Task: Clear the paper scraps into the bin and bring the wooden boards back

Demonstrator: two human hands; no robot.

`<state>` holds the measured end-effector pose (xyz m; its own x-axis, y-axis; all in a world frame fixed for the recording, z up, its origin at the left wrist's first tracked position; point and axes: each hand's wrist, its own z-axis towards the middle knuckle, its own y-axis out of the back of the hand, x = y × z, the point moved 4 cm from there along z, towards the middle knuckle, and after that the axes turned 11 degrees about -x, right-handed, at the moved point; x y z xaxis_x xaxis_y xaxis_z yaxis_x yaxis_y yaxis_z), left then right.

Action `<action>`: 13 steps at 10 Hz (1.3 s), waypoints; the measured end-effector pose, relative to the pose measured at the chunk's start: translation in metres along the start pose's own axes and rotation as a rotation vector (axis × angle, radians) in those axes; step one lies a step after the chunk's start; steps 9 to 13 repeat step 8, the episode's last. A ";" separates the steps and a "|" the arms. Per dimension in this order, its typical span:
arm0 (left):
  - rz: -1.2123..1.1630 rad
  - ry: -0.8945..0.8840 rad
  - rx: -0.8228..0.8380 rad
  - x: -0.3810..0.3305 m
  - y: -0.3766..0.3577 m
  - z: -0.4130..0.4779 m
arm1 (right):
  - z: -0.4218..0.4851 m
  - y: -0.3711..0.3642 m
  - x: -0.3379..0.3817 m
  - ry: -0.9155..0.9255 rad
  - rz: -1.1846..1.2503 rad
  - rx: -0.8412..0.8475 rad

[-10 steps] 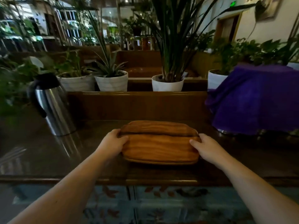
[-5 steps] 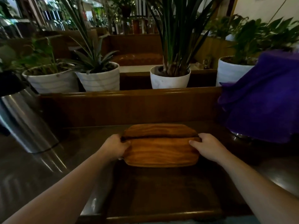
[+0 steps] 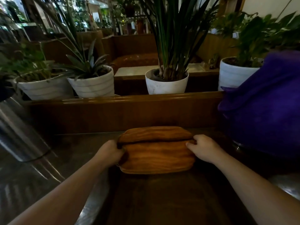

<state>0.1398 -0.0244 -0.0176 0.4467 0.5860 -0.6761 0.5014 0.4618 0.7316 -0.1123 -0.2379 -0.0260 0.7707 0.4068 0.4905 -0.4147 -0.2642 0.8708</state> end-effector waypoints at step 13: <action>0.294 -0.184 0.006 0.003 0.005 0.001 | -0.008 0.004 0.010 0.117 -0.130 -0.122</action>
